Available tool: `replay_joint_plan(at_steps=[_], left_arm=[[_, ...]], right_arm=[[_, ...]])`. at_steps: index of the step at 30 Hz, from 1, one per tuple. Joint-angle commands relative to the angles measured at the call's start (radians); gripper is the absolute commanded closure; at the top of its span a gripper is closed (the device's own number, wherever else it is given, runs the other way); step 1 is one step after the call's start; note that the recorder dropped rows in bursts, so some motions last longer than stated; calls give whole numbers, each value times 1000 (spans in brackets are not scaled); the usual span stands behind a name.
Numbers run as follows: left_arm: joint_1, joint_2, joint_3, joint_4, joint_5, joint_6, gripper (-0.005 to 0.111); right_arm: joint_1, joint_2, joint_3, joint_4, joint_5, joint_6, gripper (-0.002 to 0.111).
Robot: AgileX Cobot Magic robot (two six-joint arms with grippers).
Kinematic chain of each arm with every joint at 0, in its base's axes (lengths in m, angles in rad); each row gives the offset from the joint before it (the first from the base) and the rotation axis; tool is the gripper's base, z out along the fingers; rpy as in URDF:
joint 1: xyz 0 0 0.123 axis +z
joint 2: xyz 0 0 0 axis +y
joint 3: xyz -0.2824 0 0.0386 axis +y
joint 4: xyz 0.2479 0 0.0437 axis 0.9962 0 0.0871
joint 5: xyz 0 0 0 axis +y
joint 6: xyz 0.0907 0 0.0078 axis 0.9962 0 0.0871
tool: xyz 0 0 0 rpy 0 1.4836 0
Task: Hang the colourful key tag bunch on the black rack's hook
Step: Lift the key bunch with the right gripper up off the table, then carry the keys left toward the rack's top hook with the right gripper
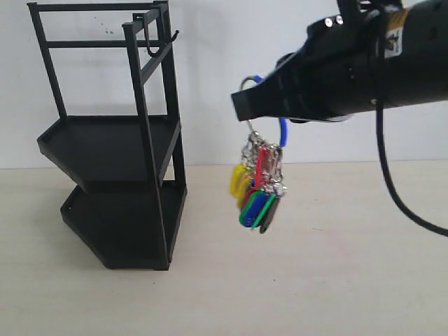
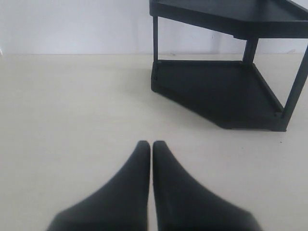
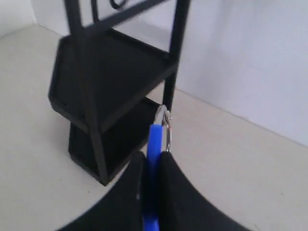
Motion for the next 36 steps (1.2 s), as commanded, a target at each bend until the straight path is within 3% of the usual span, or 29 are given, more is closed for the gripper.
replay_joint_plan(at_steps=[1,3,4,5,7,8,12,15,20,25,28,31,33,36], left_arm=[[4,-2,-1,-7,-15,-10,102],[4,-2,-1,-7,-15,-10,102],[4,-2,-1,-7,-15,-10,102],[4,-2,-1,-7,-15,-10,102],[4,-2,-1,-7,-15,-10,102],[4,-2,-1,-7,-15,-10,102],[4,-2,-1,-7,-15,-10,102],[4,-2,-1,-7,-15,-10,102],[4,-2,-1,-7,-15,-10,102],[4,-2,-1,-7,-15,-10,102],[4,-2,-1,-7,-15,-10,102],[4,-2,-1,-7,-15,-10,102],[4,-2,-1,-7,-15,-10,102],[4,-2,-1,-7,-15,-10,102]], right_arm=[[-84,-69,-8,-1,-112,270,108],[-11,-59,-8,17,-116,167,108],[43,-54,-8,-4,-39,-6,108],[44,-54,-8,-24,-9,-30,108],[-28,-67,-8,-68,-10,136,108],[-69,-69,-8,-41,-70,310,108],[19,-62,-8,-28,-12,51,108],[-26,-62,-8,-24,-83,318,108],[78,-44,-8,-28,-70,58,108],[25,-46,-8,-28,-139,263,108],[62,-9,-8,-28,-98,63,108],[35,22,-8,-26,-119,201,108],[55,30,-8,-30,-122,65,108],[28,49,-8,-30,-234,181,108]])
